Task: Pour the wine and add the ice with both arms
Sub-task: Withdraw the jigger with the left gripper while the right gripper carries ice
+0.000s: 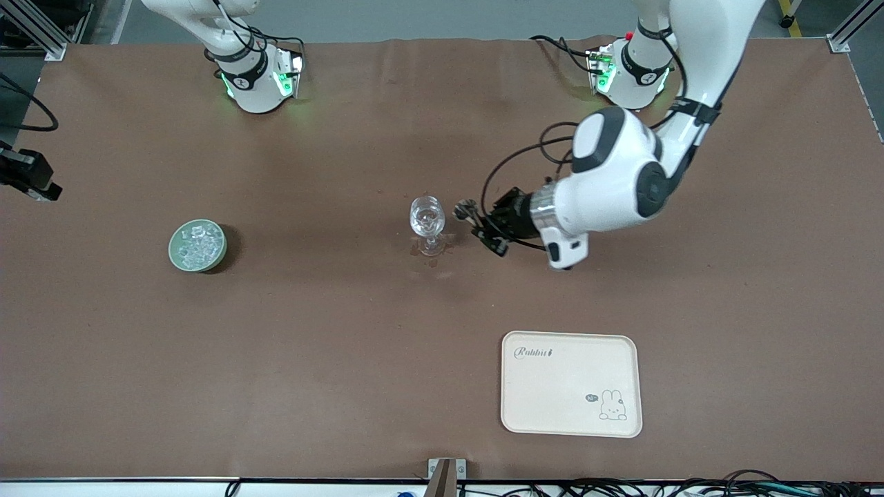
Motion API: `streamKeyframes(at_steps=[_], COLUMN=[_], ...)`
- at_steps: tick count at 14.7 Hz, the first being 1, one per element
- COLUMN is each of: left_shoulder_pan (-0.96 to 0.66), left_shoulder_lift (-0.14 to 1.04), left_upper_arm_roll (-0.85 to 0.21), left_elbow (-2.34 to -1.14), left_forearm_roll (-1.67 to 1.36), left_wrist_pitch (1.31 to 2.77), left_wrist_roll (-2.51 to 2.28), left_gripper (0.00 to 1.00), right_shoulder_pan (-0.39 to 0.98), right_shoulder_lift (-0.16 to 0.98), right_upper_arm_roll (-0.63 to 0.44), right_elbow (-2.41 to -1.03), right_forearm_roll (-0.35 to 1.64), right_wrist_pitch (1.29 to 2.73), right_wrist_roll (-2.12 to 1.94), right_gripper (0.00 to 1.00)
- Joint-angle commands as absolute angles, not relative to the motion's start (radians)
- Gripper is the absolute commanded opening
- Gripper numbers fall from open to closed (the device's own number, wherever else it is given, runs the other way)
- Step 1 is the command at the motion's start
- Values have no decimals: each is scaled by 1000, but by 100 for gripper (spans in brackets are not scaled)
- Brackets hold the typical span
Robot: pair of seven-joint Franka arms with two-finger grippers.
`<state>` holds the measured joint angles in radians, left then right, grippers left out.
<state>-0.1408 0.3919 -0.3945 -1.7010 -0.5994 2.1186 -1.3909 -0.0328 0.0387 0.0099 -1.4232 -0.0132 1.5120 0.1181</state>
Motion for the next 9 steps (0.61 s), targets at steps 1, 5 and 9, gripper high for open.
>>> streamKeyframes(at_steps=[1, 5, 9], left_shoulder_pan=[-152, -150, -150], left_shoulder_lift=[377, 419, 512], left_upper_arm_roll=[-306, -197, -88], left_elbow=[-1666, -1626, -1563], left_forearm_roll=[-664, -751, -863], left_wrist_pitch=[2019, 2002, 2002], left_wrist_roll=[-1315, -1235, -1157], left_gripper=[0, 0, 0], right_shoulder_pan=[-18, -15, -9], right_shoulder_lift=[34, 37, 75], right_upper_arm_roll=[57, 173, 288], right_elbow=[-1428, -1433, -1436], right_forearm_roll=[-3, -3, -6], right_wrist_pitch=[1514, 1519, 1587], right_wrist_roll=[198, 357, 555], right_gripper=[1, 0, 0])
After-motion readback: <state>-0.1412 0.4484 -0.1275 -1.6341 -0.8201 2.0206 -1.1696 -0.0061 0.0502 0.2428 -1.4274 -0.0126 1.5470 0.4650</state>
